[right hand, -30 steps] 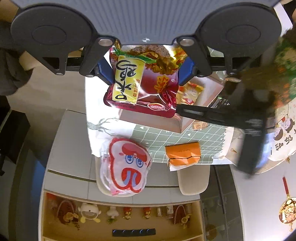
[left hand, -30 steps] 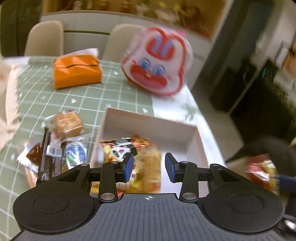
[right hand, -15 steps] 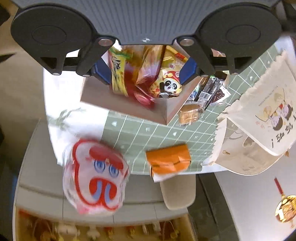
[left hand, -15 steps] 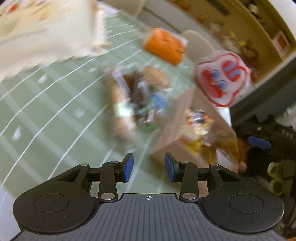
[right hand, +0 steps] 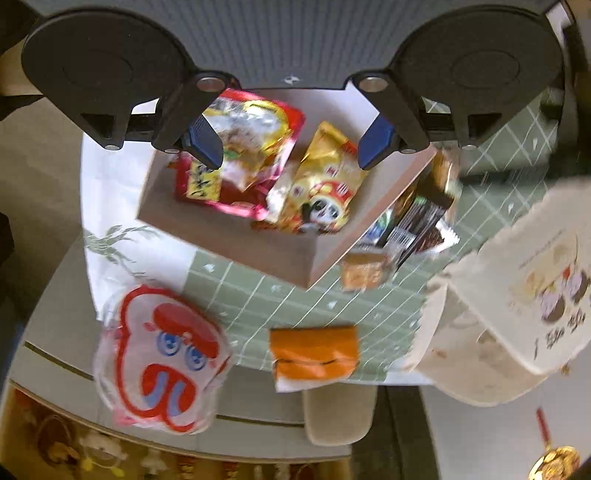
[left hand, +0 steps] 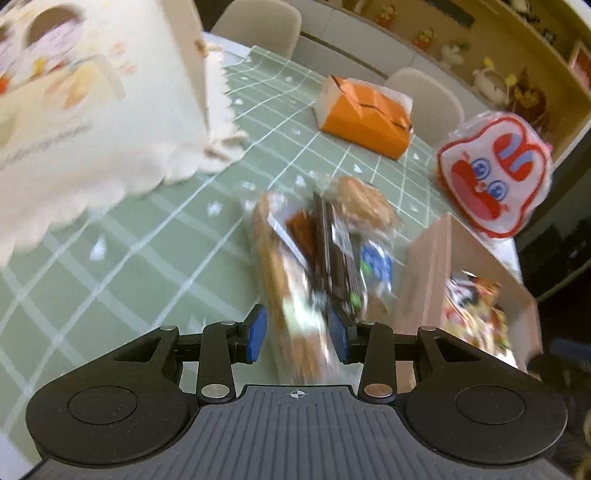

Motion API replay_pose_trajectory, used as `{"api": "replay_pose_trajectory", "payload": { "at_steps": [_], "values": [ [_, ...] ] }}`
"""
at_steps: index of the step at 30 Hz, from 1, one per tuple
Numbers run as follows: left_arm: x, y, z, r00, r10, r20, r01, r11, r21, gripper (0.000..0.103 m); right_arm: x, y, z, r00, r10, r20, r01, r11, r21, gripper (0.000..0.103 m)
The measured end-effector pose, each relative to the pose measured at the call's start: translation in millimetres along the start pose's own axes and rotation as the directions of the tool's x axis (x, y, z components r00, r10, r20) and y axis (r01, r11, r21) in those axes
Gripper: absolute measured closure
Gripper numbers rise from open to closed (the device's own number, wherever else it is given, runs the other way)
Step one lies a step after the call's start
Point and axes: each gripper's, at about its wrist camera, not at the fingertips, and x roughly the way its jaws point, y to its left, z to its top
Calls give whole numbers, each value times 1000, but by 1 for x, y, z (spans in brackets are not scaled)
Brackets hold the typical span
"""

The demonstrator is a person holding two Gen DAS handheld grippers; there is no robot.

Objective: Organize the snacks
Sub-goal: 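Grasp the long clear-wrapped bread stick with left tool, then grasp the round wrapped bun with right tool while left tool holds bread stick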

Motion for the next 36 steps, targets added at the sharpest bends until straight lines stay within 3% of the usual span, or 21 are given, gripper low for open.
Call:
{"api": "replay_pose_trajectory", "payload": {
  "at_steps": [6,13,16,19,24,28,32,36],
  "values": [
    [27,-26,11,995,99,-12,-96,982,162,53,3,10,5,999,40,23,-38,995,-88,22],
    [29,-24,7,991,122,-57,-110,976,189,58,19,28,66,986,157,48,-146,972,-183,22],
    [16,-12,2,989,136,-54,-126,980,156,68,56,33,111,978,209,-14,-209,963,-168,22],
    [-5,6,-9,981,182,-61,-173,976,128,69,107,34,148,974,217,-64,-224,964,-146,22],
    [-47,44,-30,967,243,-73,-240,970,47,69,192,49,171,984,106,-141,-127,981,-147,26],
    [-70,71,-37,985,163,-52,-165,986,-37,69,228,67,169,982,28,-184,-62,981,-182,26],
    [-68,84,-30,993,117,-34,-118,993,-20,70,220,81,159,978,1,-209,-34,987,-155,41],
    [-69,90,-24,997,80,-19,-79,997,11,69,193,105,152,965,90,-246,-124,984,-127,50]
  ]
}}
